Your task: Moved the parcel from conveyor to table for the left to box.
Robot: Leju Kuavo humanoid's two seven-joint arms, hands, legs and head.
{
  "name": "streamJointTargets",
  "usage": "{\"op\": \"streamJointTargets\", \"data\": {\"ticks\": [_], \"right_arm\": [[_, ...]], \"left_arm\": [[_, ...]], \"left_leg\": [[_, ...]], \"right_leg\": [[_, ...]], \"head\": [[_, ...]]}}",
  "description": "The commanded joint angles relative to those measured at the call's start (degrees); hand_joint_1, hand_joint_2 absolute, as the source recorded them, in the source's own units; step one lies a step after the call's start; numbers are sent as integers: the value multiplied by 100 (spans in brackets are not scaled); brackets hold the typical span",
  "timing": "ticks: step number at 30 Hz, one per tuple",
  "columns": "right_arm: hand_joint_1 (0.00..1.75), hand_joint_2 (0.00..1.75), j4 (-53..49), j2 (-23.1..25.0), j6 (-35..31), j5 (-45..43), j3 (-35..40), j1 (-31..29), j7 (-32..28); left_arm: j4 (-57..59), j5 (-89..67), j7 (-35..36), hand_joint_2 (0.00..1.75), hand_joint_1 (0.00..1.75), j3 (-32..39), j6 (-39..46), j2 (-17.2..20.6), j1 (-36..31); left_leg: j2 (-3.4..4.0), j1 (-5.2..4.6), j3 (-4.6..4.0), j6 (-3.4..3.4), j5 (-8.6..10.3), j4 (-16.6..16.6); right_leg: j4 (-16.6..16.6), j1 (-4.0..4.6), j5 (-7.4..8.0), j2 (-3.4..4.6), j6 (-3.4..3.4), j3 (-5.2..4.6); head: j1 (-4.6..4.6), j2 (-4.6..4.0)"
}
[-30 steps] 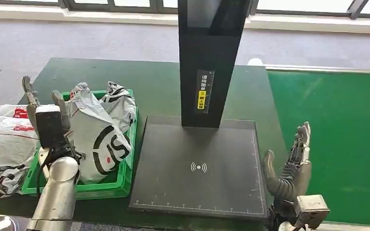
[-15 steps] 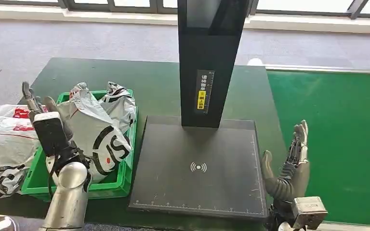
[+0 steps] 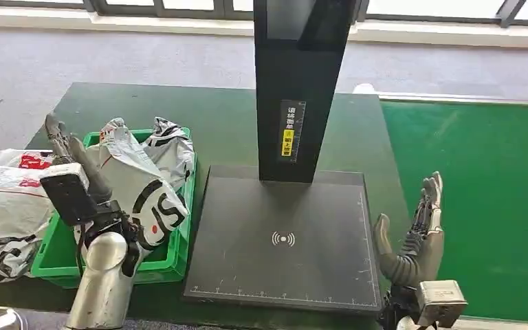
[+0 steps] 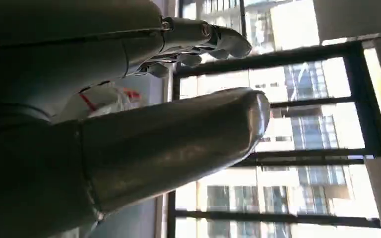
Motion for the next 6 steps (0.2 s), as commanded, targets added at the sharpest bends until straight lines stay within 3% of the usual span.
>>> {"op": "streamJointTargets", "data": {"ticks": [1, 3, 6], "right_arm": [[0, 0, -95, -346, 294, -3, 217, 86, 11], [0, 0, 120, -342, 460, -40, 157, -150, 11], [0, 0, 89, -270, 512, 51, 30, -167, 11]], "left_arm": [[-1305, 1299, -668, 0, 0, -863, -3340, 245, 1492], [-1440, 1237, -747, 0, 0, -1060, -4223, 300, 1585], [-1403, 636, -726, 0, 0, -1153, -4571, 211, 1508]], "left_leg": [[27, -4, 22, 2, -10, -16], [38, -2, 15, 4, -15, -9], [47, -4, 31, 6, -16, -28]], "right_leg": [[-19, -3, -2, 20, -2, 17], [-14, -1, 0, 30, -3, 8], [-33, -1, 3, 31, -9, 20]], "head": [[0, -2], [0, 0], [0, 0]]}}
